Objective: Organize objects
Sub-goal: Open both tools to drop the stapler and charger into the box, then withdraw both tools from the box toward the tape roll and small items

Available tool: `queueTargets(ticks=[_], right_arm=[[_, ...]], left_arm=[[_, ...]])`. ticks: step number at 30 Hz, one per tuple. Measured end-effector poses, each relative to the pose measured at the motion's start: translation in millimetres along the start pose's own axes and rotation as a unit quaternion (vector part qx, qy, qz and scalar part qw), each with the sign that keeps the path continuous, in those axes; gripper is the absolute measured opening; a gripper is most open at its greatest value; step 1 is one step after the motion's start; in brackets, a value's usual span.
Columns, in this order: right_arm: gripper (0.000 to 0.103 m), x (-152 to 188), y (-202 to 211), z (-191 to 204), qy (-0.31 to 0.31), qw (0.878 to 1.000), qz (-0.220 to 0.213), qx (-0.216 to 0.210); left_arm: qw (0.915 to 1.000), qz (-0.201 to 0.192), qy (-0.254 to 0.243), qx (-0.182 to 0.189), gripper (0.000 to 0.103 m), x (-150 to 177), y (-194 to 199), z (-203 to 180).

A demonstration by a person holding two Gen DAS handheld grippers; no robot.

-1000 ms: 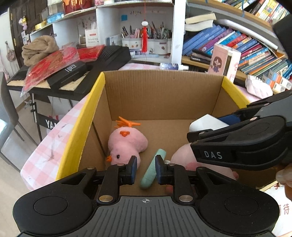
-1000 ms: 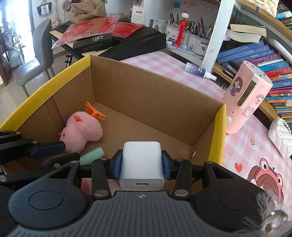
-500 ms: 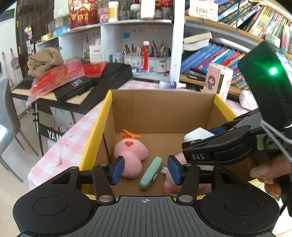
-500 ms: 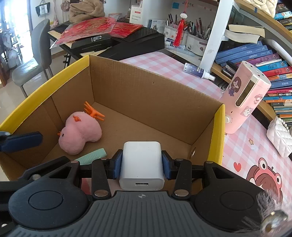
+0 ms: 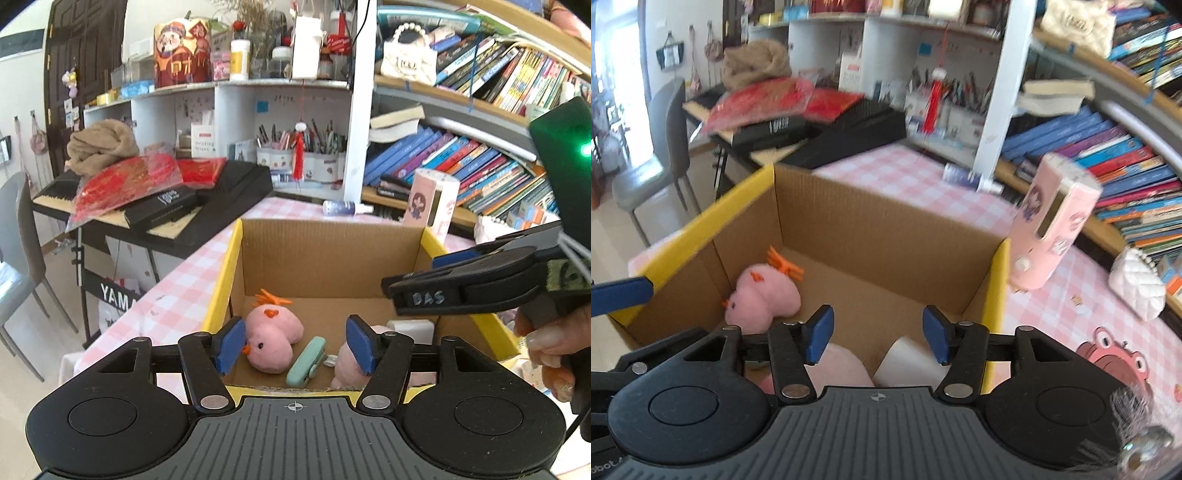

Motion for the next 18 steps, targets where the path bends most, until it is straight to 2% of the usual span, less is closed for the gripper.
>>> queueTargets(ticks=[5, 14, 18], right_arm=[[0.055, 2, 31, -1, -0.020, 0.999, -0.027, 0.008], [0.055, 24, 70, 15, -0.034, 0.999, -0.033, 0.019], [0.055, 38, 85, 22, -0.043, 0.998, -0.036, 0.029]], left_arm=[[0.9999, -0.012, 0.000, 0.007, 0.063, 5, 15, 1], [0.9998, -0.013, 0.008, 0.015, 0.063, 21, 40, 6], [0.9998, -0.011, 0.010, 0.013, 0.069, 32, 54, 11]])
Point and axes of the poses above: each gripper's, at about its wrist camera, not at the fingertips, and y roughly against the way its jaws point, z to its left, x to its underside, the point moved 2 cm from there along -y, roughly the way its jaws point, and after that the axes turned 1 degree about y, right-handed, at the moved point
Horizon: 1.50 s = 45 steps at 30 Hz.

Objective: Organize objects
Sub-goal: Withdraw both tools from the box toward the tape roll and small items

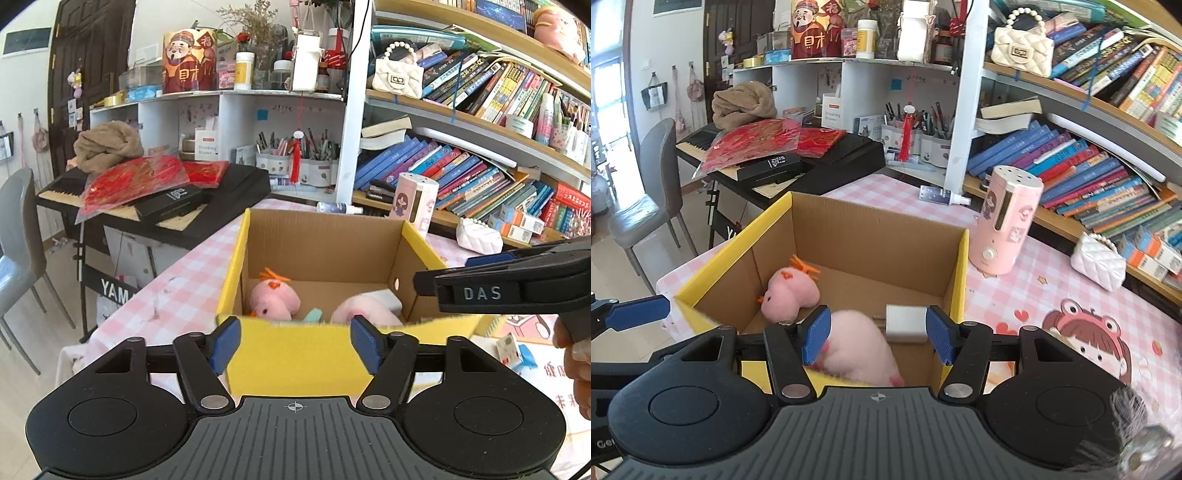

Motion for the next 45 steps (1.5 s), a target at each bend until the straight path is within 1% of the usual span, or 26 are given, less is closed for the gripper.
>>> queueTargets(ticks=[3, 7, 15, 18, 23, 30, 37, 41, 45], right_arm=[[0.056, 13, 13, 4, -0.008, 1.000, -0.001, 0.011], [0.059, 37, 32, 9, -0.016, 0.999, 0.002, 0.028], [0.060, 87, 53, 22, -0.037, 0.997, 0.035, 0.059], [0.061, 101, 60, 25, -0.049, 0.996, 0.040, 0.071], [0.062, 115, 68, 35, -0.041, 0.995, 0.049, 0.075], [0.063, 132, 80, 47, -0.034, 0.995, 0.058, 0.074], [0.066, 150, 92, 44, -0.058, 0.992, 0.071, 0.084], [0.071, 162, 99, 41, -0.070, 0.989, 0.082, 0.097], [0.072, 171, 107, 31, -0.090, 0.985, 0.086, 0.118]], left_arm=[[1.0000, 0.005, 0.001, -0.003, 0.071, 9, 12, 3], [0.9999, 0.015, -0.003, -0.006, 0.072, 22, 26, 8], [0.9990, 0.040, -0.013, -0.015, 0.072, 47, 47, 16], [0.9987, 0.047, -0.012, -0.017, 0.072, 54, 52, 18], [0.9983, 0.054, -0.016, -0.016, 0.073, 64, 60, 19], [0.9976, 0.065, -0.025, -0.006, 0.074, 74, 68, 15], [0.9951, 0.084, -0.050, 0.008, 0.084, 86, 70, 4], [0.9933, 0.093, -0.063, 0.026, 0.085, 91, 69, -6], [0.9911, 0.094, -0.081, 0.047, 0.086, 93, 68, -18]])
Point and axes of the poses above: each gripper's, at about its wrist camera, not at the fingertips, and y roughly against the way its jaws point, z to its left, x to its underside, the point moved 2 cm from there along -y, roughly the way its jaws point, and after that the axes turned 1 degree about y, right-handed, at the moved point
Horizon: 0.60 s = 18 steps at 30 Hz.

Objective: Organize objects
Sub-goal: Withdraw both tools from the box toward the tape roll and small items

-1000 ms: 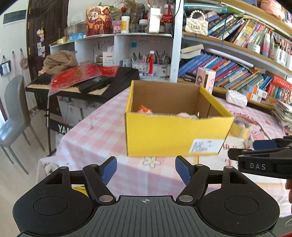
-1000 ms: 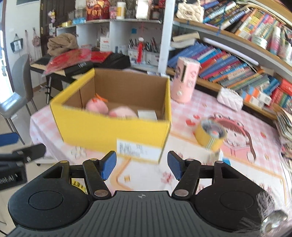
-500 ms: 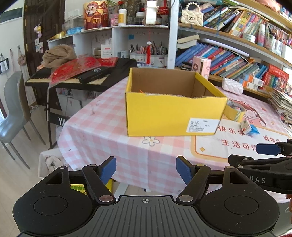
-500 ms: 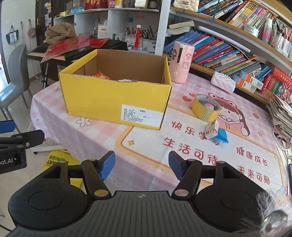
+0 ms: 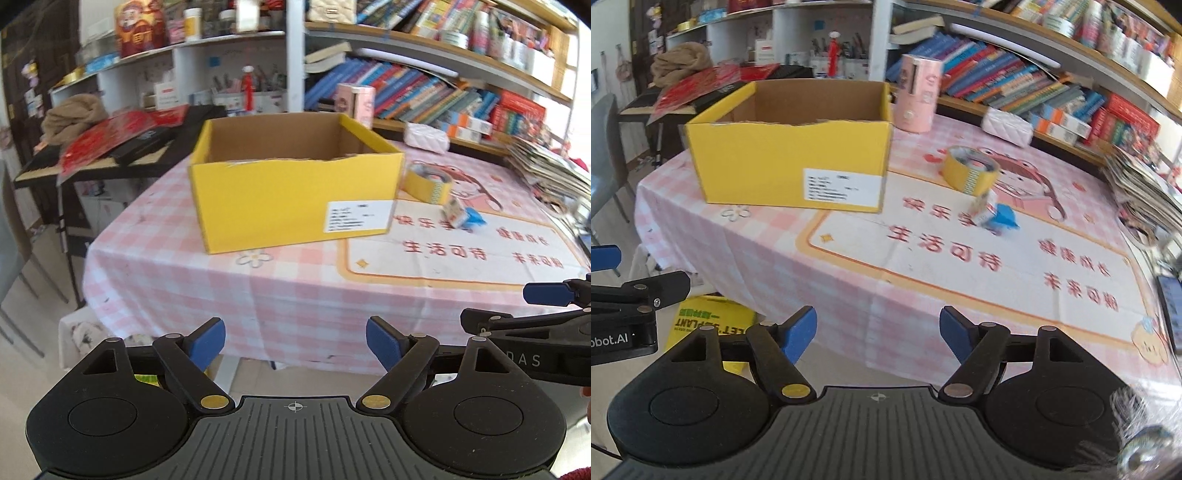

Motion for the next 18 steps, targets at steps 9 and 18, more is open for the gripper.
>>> queueTargets(ticks=[9, 18], right_arm=[[0.075, 11, 6, -34, -0.052, 0.997, 0.009, 0.047], [0.078, 17, 10, -70, -0.091, 0.992, 0.014, 0.085]], left_arm=[[0.9985, -0.006, -0.039, 0.039, 0.087, -10, -9, -30], [0.9951, -0.008, -0.067, 0.072, 0.087, -22, -19, -61]])
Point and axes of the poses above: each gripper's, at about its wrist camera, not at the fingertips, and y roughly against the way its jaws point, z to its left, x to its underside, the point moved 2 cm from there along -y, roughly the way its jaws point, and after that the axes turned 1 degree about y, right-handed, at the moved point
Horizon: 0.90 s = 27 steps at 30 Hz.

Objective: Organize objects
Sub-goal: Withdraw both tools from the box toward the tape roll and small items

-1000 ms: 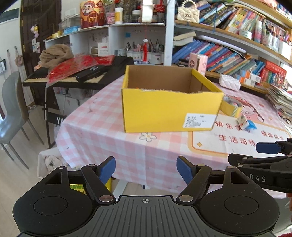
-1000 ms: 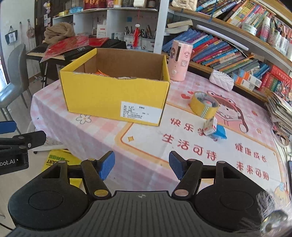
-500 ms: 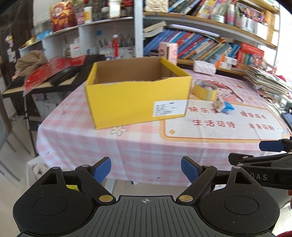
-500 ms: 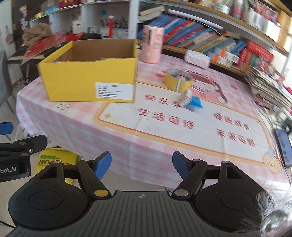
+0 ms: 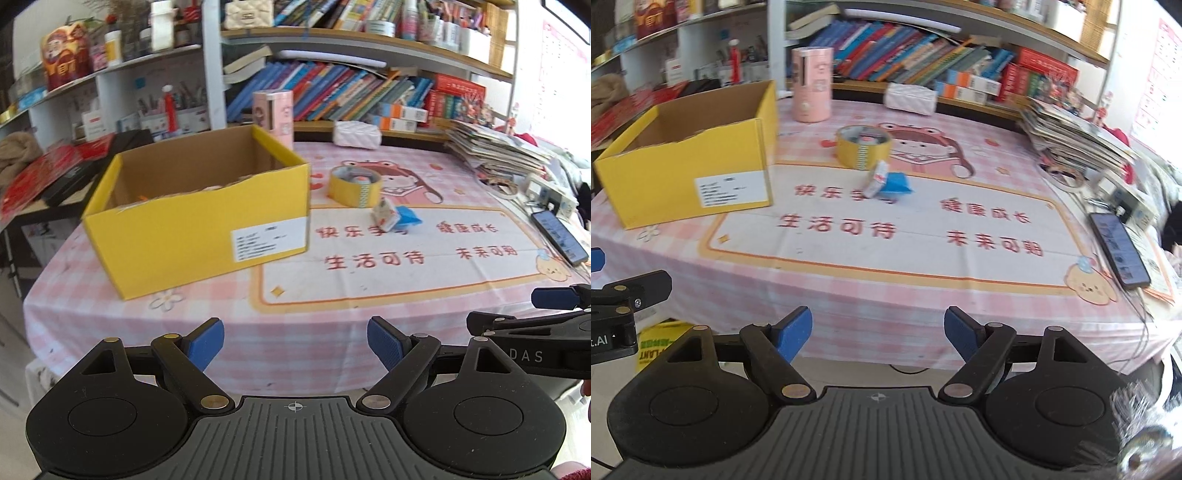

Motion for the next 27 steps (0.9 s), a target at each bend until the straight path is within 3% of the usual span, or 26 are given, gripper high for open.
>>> queueTargets(ticks=[13, 27], right_arm=[[0.078, -15, -13, -22, -0.010, 1.000, -0.001, 0.007], [0.078, -19, -24, -26, -0.005, 1.000, 0.005, -0.001]], left_arm=[[0.9997, -0.009, -0.004, 0.024, 0.088, -15, -12, -19], [0.9999, 0.002, 0.002, 0.013, 0.088, -16, -21, -20]])
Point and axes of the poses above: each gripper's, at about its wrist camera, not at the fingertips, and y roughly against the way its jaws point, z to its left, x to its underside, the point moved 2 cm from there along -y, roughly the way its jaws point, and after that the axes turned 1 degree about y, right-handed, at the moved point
